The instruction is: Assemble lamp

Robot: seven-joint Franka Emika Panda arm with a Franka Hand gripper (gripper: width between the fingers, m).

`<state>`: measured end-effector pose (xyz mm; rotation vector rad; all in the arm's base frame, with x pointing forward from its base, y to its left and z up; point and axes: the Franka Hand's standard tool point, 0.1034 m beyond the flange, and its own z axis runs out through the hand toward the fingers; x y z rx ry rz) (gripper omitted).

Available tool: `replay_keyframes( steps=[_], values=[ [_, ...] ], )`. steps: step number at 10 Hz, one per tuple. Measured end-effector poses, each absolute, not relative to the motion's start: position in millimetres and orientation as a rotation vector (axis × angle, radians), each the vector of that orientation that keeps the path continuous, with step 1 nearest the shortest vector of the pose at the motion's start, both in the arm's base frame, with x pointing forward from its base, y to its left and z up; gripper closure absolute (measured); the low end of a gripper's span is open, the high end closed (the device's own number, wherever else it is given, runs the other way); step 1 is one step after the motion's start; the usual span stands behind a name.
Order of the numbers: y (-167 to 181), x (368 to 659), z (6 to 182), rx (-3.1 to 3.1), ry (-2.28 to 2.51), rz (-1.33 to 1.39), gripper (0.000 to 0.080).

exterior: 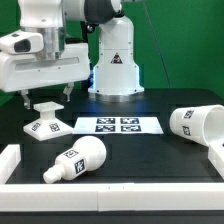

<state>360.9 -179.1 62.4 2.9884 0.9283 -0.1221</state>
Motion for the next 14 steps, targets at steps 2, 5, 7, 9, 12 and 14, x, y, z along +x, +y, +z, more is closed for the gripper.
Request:
replay_keyframes(
  steps=[2, 5, 7, 9, 12, 14],
  values=[
    [-182, 353, 54.5, 2.981, 0.95, -0.127, 0.01],
    [-179, 349, 45.6, 2.985, 0.958, -0.149, 0.01],
    [-179, 349, 45.4, 2.985, 0.958, -0.149, 0.0234],
    [-180, 349, 45.5, 2.985, 0.958, -0.149, 0.0271],
    [-166, 359, 51.5, 3.021, 0.88, -0.173, 0.0271],
    [-119, 395, 72.6, 3.064, 0.701, -0.174, 0.0271]
  ],
)
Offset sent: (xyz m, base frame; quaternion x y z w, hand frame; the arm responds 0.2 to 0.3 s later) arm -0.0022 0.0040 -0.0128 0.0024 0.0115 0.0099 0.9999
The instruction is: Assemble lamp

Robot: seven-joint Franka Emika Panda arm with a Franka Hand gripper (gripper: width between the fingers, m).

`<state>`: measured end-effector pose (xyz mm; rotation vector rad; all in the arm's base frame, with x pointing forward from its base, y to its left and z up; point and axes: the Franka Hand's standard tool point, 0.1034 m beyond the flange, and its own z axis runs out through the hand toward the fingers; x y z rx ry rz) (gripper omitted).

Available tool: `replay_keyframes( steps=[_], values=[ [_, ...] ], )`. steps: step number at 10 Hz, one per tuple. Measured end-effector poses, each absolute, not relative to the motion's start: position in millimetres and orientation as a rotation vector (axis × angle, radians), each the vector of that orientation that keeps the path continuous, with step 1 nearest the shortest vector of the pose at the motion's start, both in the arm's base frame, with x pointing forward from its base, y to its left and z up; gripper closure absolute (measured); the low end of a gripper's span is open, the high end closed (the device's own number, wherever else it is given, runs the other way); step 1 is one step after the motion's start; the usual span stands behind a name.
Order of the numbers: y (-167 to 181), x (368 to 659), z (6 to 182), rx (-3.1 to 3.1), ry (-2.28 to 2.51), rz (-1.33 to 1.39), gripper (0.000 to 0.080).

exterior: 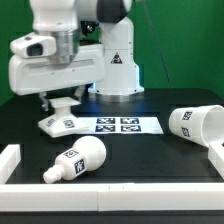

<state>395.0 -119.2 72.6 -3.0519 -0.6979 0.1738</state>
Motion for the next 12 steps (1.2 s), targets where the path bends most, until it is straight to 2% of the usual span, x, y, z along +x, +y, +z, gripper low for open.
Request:
replay_keyframes(
  steps=[4, 5, 12],
  values=[
    [-56, 484, 111.0, -3.125, -0.456, 0.188, 0.0269],
    [-44, 504, 115.3, -3.134, -0.442, 0.161, 0.0269],
    [-40, 502, 110.3, -3.135, -0.425, 0.174, 0.0269]
  ],
)
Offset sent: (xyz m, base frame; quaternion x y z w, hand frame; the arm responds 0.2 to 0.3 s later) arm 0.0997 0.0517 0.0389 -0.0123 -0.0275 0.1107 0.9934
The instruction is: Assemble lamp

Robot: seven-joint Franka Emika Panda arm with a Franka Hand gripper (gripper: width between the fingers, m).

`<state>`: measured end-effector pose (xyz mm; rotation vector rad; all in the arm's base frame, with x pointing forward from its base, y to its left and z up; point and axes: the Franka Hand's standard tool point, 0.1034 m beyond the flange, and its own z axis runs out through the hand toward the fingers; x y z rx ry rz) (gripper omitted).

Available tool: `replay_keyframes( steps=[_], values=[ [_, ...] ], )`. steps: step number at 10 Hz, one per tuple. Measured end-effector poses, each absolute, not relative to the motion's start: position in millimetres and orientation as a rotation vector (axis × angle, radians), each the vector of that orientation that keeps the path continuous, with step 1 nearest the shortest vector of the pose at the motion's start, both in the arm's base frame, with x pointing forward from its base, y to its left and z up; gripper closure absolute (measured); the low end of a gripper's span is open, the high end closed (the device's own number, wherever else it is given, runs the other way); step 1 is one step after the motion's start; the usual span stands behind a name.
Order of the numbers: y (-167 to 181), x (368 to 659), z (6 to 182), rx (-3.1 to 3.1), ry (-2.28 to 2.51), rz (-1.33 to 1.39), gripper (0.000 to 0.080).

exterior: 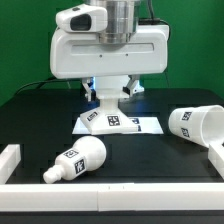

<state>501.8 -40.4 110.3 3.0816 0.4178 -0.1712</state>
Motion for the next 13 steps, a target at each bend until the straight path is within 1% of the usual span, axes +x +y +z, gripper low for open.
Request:
replay_keyframes(
  steps=[1, 3, 4, 5, 6, 11, 12, 13],
  values=[
    [-25, 505, 111.3, 3.094, 0.294, -0.207, 0.0269],
    [13, 535, 111.4, 3.115, 0.219, -0.191, 0.0269],
    [31, 556, 113.7, 3.125, 0.171, -0.175, 0.0269],
    [43, 571, 110.4, 3.131, 0.131, -0.155, 0.0269],
    [47, 576, 106.1, 3.133, 0.123, -0.145, 0.0269],
    [47, 574, 103.6, 3.132, 0.121, -0.152, 0.0269],
    [49, 576, 97.2, 3.131, 0.125, -0.166, 0.0269],
    [51, 587, 92.7, 3.132, 0.125, -0.158, 0.0269]
  ],
)
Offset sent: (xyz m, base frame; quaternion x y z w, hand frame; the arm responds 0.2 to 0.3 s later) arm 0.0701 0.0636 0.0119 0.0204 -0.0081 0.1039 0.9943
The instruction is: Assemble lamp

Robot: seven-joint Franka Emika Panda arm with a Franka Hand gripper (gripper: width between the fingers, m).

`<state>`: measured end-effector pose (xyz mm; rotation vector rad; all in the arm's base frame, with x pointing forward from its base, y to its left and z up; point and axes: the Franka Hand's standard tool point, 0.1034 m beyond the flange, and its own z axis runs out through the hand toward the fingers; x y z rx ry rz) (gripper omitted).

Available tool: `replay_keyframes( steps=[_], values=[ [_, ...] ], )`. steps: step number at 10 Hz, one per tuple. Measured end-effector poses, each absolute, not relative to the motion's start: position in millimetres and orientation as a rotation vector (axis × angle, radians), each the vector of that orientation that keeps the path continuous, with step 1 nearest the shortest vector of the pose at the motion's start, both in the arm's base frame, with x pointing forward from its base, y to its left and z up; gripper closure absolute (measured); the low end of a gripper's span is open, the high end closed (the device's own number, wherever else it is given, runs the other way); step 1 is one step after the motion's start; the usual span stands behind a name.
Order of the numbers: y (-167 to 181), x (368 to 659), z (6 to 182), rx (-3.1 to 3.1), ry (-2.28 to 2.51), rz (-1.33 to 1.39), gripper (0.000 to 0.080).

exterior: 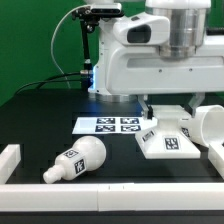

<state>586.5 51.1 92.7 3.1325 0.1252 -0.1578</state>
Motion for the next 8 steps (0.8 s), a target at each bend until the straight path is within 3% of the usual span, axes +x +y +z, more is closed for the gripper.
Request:
replay_keyframes(
  steps=[3, 8],
  values=[
    [60, 611, 75.5, 3.144, 0.105, -0.125, 0.0269],
    [62, 613, 73.0, 3.145, 0.108, -0.109, 0.0269]
  ],
)
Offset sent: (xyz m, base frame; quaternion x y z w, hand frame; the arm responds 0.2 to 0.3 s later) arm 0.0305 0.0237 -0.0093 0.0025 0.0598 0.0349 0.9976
